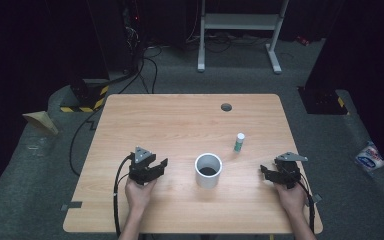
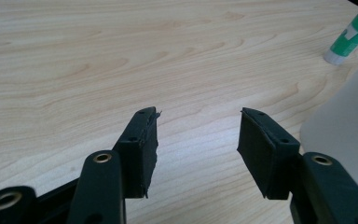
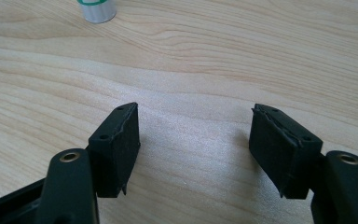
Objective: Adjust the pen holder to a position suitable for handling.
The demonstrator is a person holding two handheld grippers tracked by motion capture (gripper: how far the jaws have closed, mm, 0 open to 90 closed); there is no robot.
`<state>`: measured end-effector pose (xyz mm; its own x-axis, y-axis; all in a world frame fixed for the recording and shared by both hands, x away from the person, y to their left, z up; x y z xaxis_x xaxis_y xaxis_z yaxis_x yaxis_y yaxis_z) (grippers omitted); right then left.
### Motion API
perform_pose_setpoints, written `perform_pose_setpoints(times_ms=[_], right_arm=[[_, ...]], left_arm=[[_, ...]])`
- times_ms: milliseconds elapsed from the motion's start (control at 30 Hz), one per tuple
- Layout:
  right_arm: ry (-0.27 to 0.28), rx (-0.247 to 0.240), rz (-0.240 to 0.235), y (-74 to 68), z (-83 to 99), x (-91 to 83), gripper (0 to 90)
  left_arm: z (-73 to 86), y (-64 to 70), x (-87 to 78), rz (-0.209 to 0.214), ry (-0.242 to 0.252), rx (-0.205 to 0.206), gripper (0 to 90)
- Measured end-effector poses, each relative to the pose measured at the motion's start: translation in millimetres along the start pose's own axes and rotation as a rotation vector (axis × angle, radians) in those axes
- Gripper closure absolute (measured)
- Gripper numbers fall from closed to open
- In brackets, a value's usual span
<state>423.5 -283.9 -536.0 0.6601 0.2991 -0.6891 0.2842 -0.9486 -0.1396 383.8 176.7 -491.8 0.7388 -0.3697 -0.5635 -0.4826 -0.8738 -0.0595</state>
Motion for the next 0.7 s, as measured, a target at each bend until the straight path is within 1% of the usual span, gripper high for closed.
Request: perform_pose_setpoints(times_ms=[33,167,233,333,467,567,600,667,700], right_arm=[[0.000,0.000,0.000,0.0,0.0,0.0,33.4],[0.000,0.000,0.000,0.0,0.0,0.0,33.4],[0.000,0.000,0.000,0.0,0.0,0.0,33.4],[0.000,0.000,0.000,0.0,0.0,0.0,33.4],[0.000,0.000,0.000,0.0,0.0,0.0,33.4],[0.000,0.000,0.000,0.0,0.0,0.0,33.4],[0.000,0.001,0.001,0.0,0.0,0.0,33.4],[0.000,0.001,0.001,-0.1,0.0,0.0,33.4],[0.000,0.001,0.001,-0.1,0.0,0.0,33.4]], left_arm=[[0.0,0.0,0.0,0.000,0.000,0.000,47.0],[7.7,-0.8,2.3,-0.018,-0.031,0.008,46.7],[9.1,-0.5,2.8,-0.021,-0.033,0.005,46.5],[13.9,-0.8,3.7,-0.032,-0.045,0.016,46.5],[17.1,-0.9,6.4,-0.039,-0.060,0.023,46.3],[18.1,-0.4,8.6,-0.042,-0.062,0.019,46.2],[18.9,-0.7,10.0,-0.048,-0.069,0.026,46.2],[19.8,0.0,12.1,-0.052,-0.072,0.020,46.1],[20.6,-0.1,13.4,-0.056,-0.076,0.025,46.0]])
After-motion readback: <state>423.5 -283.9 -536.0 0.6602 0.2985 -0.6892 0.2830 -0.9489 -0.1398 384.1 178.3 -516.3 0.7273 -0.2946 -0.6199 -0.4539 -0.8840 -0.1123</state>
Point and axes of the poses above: each handheld gripper's, and its own axes: x roughly forward along the jaws, z roughly out of its underside, y roughly to its right, the point moved 2 cm from there along x, roughly forward along the jaws, and after that the axes turned 12 degrees about x, right-handed, at the moved point
